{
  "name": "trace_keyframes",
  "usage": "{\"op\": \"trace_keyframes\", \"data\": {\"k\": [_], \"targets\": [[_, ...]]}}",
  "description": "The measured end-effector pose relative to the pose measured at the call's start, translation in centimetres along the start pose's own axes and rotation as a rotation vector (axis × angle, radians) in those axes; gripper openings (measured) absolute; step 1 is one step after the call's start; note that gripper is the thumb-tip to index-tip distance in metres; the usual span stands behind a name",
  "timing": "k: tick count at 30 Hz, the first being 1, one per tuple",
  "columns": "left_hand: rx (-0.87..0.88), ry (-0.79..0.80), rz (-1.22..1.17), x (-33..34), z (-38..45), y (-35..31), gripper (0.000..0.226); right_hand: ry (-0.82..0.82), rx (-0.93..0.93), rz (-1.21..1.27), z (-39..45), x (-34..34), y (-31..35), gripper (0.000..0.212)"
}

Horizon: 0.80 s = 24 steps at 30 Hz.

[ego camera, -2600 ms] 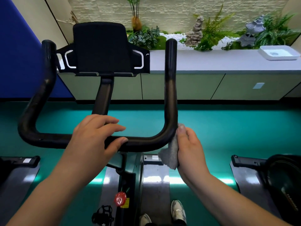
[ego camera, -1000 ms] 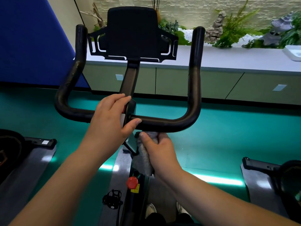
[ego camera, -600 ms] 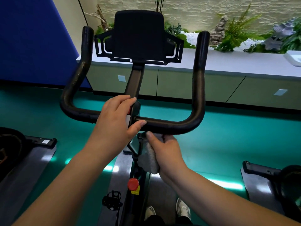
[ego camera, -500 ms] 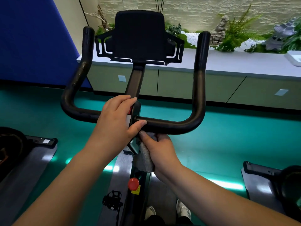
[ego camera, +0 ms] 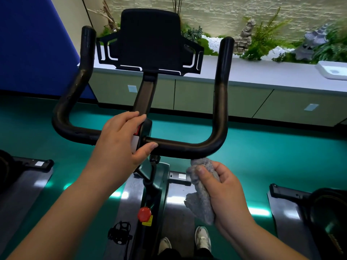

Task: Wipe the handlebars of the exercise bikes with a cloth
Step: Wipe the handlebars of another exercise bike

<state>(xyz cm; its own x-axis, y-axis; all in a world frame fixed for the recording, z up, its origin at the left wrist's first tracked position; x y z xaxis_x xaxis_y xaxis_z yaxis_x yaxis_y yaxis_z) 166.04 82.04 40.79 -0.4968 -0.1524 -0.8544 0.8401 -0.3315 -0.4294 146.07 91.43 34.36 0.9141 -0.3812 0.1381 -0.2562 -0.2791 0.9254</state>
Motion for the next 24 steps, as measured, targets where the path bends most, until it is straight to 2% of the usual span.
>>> {"op": "trace_keyframes", "data": {"k": [3, 5, 10, 12, 15, 17, 19, 22, 24], "targets": [[0.002, -0.005, 0.007, 0.0, 0.0, -0.2, 0.07, -0.096, -0.082, -0.053, -0.1, -1.3, 1.3, 0.038], [-0.005, -0.008, 0.014, 0.0, 0.2, -0.3, 0.074, -0.143, -0.172, -0.073, -0.1, -2.0, 2.4, 0.028], [0.0, -0.047, 0.023, -0.1, 0.5, -0.6, 0.07, -0.114, -0.531, -0.219, 0.8, -2.0, 7.5, 0.027], [-0.005, -0.047, 0.021, -0.1, 0.6, -0.5, 0.068, -0.071, -0.776, -0.434, 1.9, -1.6, 10.2, 0.023], [-0.018, -0.057, 0.019, 0.0, 0.6, -0.4, 0.06, 0.144, -1.097, -1.022, 4.3, 0.5, 11.8, 0.023], [-0.019, -0.063, 0.017, 0.0, 0.5, -0.3, 0.058, 0.265, -1.132, -1.286, 5.8, 1.2, 11.0, 0.029], [-0.019, -0.066, 0.013, 0.1, 0.5, -0.2, 0.057, 0.334, -1.075, -1.43, 6.4, 1.4, 10.6, 0.032], [-0.014, -0.076, 0.019, 0.2, 0.6, -0.4, 0.056, 0.491, -0.959, -1.477, 6.5, 2.2, 10.5, 0.04], [-0.019, -0.072, 0.021, 0.2, 0.6, -0.4, 0.056, 0.584, -0.878, -1.431, 6.5, 3.1, 10.6, 0.034]]}}
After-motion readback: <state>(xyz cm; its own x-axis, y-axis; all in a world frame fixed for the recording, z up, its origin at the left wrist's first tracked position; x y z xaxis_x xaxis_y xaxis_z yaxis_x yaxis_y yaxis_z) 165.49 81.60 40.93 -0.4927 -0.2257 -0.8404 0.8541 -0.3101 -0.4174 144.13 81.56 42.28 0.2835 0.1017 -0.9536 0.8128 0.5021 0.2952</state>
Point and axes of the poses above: each hand's wrist, its own z-axis towards the middle knuckle, its own x-axis out of the palm, y = z × x, the point moved 5 cm from there along z, towards the middle knuckle, and after that the axes turned 2 degrees about -y, right-handed, at the moved point
